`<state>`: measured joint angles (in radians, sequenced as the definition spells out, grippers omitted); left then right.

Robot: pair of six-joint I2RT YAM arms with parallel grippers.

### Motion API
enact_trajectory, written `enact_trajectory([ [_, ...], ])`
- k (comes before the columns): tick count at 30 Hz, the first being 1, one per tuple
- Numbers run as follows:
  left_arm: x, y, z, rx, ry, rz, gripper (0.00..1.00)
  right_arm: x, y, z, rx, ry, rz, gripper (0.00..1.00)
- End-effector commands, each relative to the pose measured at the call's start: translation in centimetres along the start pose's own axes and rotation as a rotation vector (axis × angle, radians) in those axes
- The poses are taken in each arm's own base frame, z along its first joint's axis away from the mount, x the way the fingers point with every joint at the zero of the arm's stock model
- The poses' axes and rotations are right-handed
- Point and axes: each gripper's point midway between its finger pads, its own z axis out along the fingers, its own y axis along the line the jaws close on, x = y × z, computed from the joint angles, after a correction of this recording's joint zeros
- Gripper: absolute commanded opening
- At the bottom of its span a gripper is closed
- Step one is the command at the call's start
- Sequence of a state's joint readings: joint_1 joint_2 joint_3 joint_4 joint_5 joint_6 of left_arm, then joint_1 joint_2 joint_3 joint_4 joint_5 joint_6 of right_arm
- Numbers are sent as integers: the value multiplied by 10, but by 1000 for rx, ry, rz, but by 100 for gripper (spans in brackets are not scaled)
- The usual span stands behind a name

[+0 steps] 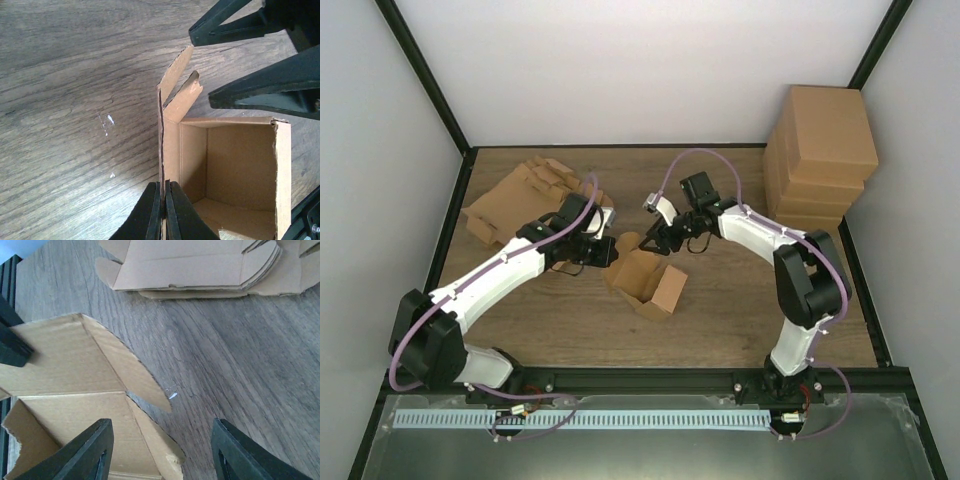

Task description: Fold the paper box

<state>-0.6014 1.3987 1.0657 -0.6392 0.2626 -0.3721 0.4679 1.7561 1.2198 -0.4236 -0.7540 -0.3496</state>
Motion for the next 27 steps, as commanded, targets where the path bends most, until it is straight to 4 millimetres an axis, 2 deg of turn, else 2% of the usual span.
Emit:
enact_trajectory([
  [1,-6,-6,-9,8,-29,10,4,-3,-4,3,-20,13,-29,55],
  [5,-6,-7,-9,12,-29,8,4,6,-5,8,-31,33,-19,54],
  [10,-6,-7,-9,12,-30,7,4,9,3,10,-74,45,16,37],
  [13,-6,-7,-9,12,-30,6,4,12,10,9,-80,63,35,31],
  [18,-5,-6,-9,13,-29,3,4,7,26,3,-75,66,30,26],
  [27,-6,-8,-11,21,-38,1,4,-1,54,8,-52,117,28,22],
])
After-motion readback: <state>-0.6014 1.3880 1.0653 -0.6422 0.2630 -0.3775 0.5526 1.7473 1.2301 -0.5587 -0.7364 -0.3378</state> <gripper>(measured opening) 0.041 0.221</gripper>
